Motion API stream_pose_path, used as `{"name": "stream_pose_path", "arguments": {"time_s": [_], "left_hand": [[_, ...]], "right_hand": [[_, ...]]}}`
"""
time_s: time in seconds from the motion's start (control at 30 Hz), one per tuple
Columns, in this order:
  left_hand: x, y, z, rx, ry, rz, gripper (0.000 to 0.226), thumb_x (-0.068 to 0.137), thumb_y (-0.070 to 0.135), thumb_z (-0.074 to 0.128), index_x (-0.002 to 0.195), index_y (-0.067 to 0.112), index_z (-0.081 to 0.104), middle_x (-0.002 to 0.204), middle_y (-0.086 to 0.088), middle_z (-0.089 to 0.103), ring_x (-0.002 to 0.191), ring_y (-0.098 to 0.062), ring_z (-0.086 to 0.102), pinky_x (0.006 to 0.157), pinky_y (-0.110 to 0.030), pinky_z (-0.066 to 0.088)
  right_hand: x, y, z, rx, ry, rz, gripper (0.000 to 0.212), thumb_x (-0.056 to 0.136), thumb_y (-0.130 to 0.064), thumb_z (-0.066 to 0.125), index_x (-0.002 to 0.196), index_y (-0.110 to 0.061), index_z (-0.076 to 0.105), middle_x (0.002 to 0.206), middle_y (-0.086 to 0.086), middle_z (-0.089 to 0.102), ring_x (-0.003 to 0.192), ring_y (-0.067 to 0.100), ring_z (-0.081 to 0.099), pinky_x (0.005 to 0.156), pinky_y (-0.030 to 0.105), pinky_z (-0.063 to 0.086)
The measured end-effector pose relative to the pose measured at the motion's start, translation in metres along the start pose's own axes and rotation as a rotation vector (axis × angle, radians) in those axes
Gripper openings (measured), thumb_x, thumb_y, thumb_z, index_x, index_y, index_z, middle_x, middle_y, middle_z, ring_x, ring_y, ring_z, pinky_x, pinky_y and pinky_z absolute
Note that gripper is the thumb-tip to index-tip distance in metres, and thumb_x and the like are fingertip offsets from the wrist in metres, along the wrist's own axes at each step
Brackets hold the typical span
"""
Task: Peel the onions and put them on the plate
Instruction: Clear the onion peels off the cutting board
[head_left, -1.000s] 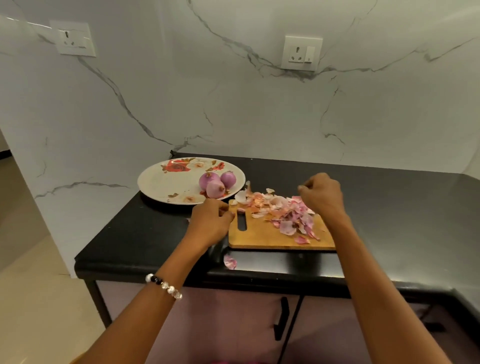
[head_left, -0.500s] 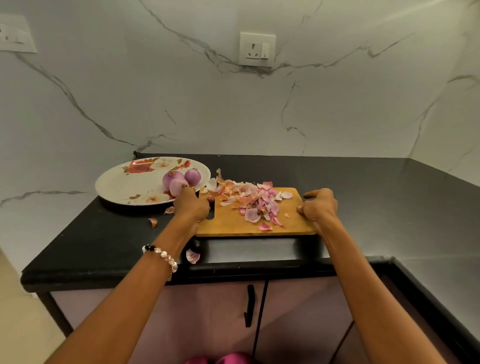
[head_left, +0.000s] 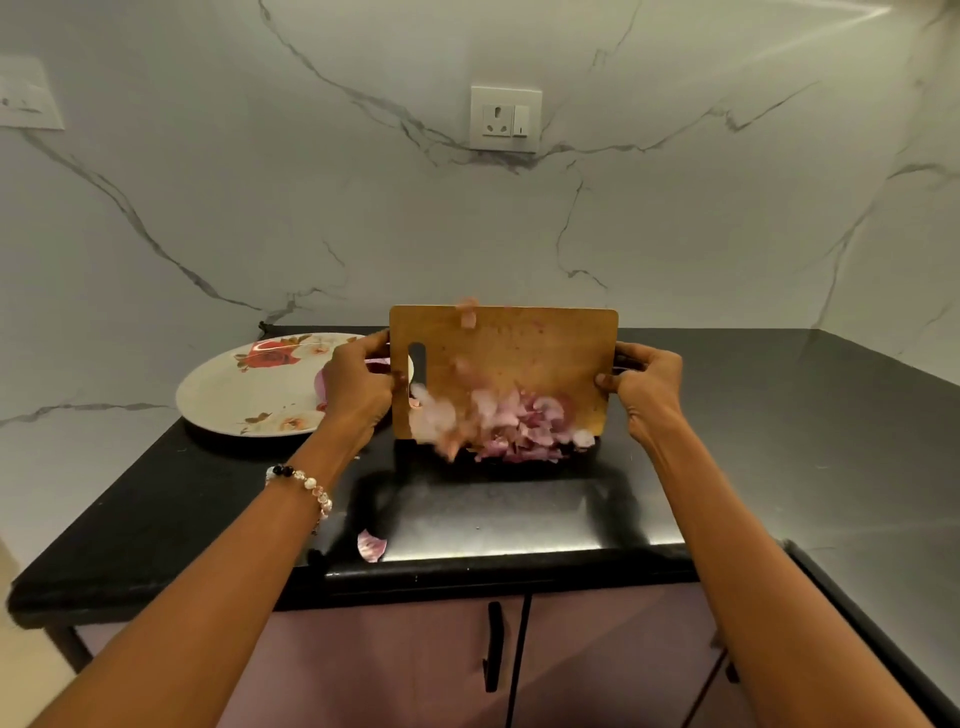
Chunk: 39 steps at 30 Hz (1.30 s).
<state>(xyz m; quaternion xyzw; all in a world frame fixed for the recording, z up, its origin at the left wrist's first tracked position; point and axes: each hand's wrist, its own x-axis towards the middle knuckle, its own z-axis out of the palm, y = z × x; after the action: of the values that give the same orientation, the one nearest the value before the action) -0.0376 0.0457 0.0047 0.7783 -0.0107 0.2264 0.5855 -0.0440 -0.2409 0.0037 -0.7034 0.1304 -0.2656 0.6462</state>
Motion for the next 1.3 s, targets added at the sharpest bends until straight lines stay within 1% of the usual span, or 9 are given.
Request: {"name": "stream_pose_path", "arguments": {"time_s": [0.1,0.27,0.43,0.5,0.63,0.93,1.07,1.17,1.3], "left_hand": [[0.001,-0.008,-0.002,0.052,0.010,0.040,0.046,0.083,0.002,0.068,0.126,0.017,0.060,0.114,0.000,0.066,0.097,-0.018,0.062,0.087,-0.039,0.055],[0.002,-0.015,-0.003,0.102,0.037,0.147,0.048,0.086,-0.003,0.061,0.130,0.016,0.056,0.112,-0.002,0.068,0.099,-0.020,0.061,0.091,-0.039,0.052],[-0.004,-0.018,-0.002,0.120,0.025,0.189,0.049,0.088,-0.006,0.057,0.133,0.013,0.052,0.105,0.008,0.060,0.096,-0.009,0.056,0.078,-0.011,0.043],[-0.006,-0.019,-0.001,0.118,0.018,0.219,0.049,0.088,-0.005,0.058,0.133,0.015,0.052,0.106,0.007,0.061,0.094,-0.008,0.055,0.075,-0.009,0.041],[-0.004,-0.020,0.001,0.175,-0.008,0.158,0.059,0.089,-0.004,0.056,0.141,0.022,0.042,0.113,0.000,0.063,0.094,-0.011,0.054,0.074,-0.016,0.045],[0.002,-0.017,0.001,0.204,0.125,0.191,0.052,0.088,-0.001,0.060,0.135,0.019,0.050,0.111,-0.014,0.068,0.092,-0.027,0.064,0.090,-0.046,0.052],[0.011,-0.008,0.000,0.141,0.152,0.174,0.053,0.088,-0.001,0.060,0.135,0.023,0.051,0.106,-0.009,0.070,0.088,-0.024,0.066,0.084,-0.045,0.055],[0.017,0.007,0.007,0.062,0.140,0.167,0.048,0.089,0.003,0.060,0.135,0.016,0.050,0.107,-0.010,0.070,0.092,-0.022,0.067,0.089,-0.043,0.054],[0.023,0.034,0.033,0.001,0.105,0.146,0.032,0.088,0.016,0.066,0.118,0.008,0.065,0.107,-0.010,0.070,0.095,-0.022,0.067,0.090,-0.041,0.053]], "right_hand": [[-0.001,0.002,0.002,-0.017,0.002,-0.037,0.048,0.077,0.023,0.066,0.118,-0.002,0.068,0.100,0.008,0.069,0.095,0.023,0.066,0.084,0.035,0.057],[-0.004,0.004,-0.001,0.020,0.034,-0.131,0.050,0.077,0.019,0.069,0.122,-0.003,0.067,0.101,0.006,0.068,0.094,0.021,0.066,0.080,0.028,0.056],[-0.010,0.011,-0.001,-0.005,0.009,-0.170,0.051,0.078,0.016,0.071,0.125,-0.002,0.064,0.102,0.001,0.066,0.097,0.019,0.064,0.089,0.033,0.055],[-0.010,0.014,-0.003,0.008,0.014,-0.176,0.051,0.077,0.016,0.072,0.123,-0.003,0.065,0.099,0.000,0.067,0.096,0.020,0.065,0.090,0.034,0.055],[-0.008,0.014,-0.002,0.003,0.013,-0.184,0.049,0.076,0.015,0.073,0.120,-0.005,0.067,0.098,0.001,0.068,0.097,0.022,0.065,0.091,0.039,0.056],[-0.005,0.008,0.003,-0.030,0.003,-0.178,0.047,0.076,0.014,0.075,0.119,-0.004,0.067,0.101,0.004,0.068,0.097,0.023,0.066,0.092,0.041,0.056],[-0.004,-0.001,-0.006,0.004,-0.059,-0.183,0.044,0.078,0.016,0.072,0.116,-0.005,0.066,0.099,0.002,0.068,0.095,0.022,0.067,0.088,0.037,0.057],[-0.002,-0.013,-0.023,0.051,-0.178,-0.155,0.036,0.086,0.017,0.061,0.107,-0.012,0.061,0.096,0.005,0.067,0.097,0.026,0.066,0.079,0.040,0.059],[-0.008,-0.028,-0.057,0.075,-0.088,-0.038,0.033,0.089,0.018,0.056,0.108,-0.009,0.057,0.098,0.009,0.066,0.090,0.025,0.067,0.065,0.039,0.057]]}}
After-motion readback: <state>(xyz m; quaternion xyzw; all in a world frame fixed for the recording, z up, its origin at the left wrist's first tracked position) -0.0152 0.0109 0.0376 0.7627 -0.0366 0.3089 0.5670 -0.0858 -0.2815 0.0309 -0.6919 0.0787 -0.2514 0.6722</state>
